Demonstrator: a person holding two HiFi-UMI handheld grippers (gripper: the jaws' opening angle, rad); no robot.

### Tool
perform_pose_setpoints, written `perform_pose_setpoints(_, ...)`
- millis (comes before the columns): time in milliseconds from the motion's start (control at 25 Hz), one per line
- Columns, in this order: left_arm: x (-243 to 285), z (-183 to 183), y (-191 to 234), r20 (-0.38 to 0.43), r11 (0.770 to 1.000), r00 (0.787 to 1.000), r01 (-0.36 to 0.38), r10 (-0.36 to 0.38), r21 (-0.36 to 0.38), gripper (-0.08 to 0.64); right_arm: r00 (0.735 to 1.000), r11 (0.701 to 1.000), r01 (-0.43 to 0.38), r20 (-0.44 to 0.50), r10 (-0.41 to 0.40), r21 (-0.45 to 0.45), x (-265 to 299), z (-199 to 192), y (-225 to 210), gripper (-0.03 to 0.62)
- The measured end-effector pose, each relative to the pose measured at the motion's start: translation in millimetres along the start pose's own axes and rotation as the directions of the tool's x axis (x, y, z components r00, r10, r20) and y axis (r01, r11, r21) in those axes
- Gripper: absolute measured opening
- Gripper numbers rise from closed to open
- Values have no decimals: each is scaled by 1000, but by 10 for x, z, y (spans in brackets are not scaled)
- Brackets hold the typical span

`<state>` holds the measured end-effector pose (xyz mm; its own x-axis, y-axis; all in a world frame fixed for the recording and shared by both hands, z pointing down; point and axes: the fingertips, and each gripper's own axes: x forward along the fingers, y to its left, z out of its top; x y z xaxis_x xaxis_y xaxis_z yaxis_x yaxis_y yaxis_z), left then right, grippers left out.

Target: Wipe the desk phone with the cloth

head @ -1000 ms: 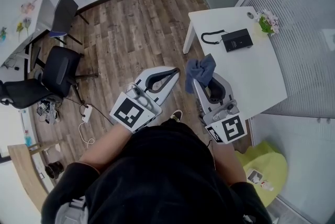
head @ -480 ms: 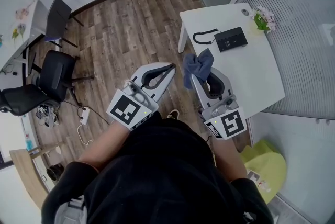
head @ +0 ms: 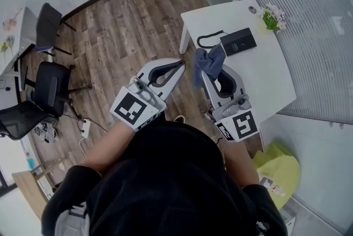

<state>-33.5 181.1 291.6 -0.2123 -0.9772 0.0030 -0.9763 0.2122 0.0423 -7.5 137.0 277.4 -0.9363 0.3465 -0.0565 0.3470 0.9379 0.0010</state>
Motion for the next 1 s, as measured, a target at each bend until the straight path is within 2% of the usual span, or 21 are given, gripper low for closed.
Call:
perform_pose_setpoints(320,219,62,683,-23,995,995,96,-97,-9,11,995,995,95,-13,-95,-6,623,52,-280,110)
perform_pose_setpoints(440,297,102,932,-3,991,991,133,-133,-15,11,991,991,132,-21,-133,-8,827,33,-339,110)
perform_pose_setpoints(680,410,30,1303,-26,970,970,241,-242,-25,11,972,973,229,-51,-230,-10,1127,-75,-445,110)
perform_pose_setpoints(1000,604,-51,1579,-53,933,931,358,-360,-34,11,925,926,378,-41,-377,5,1277,-164,-629,110)
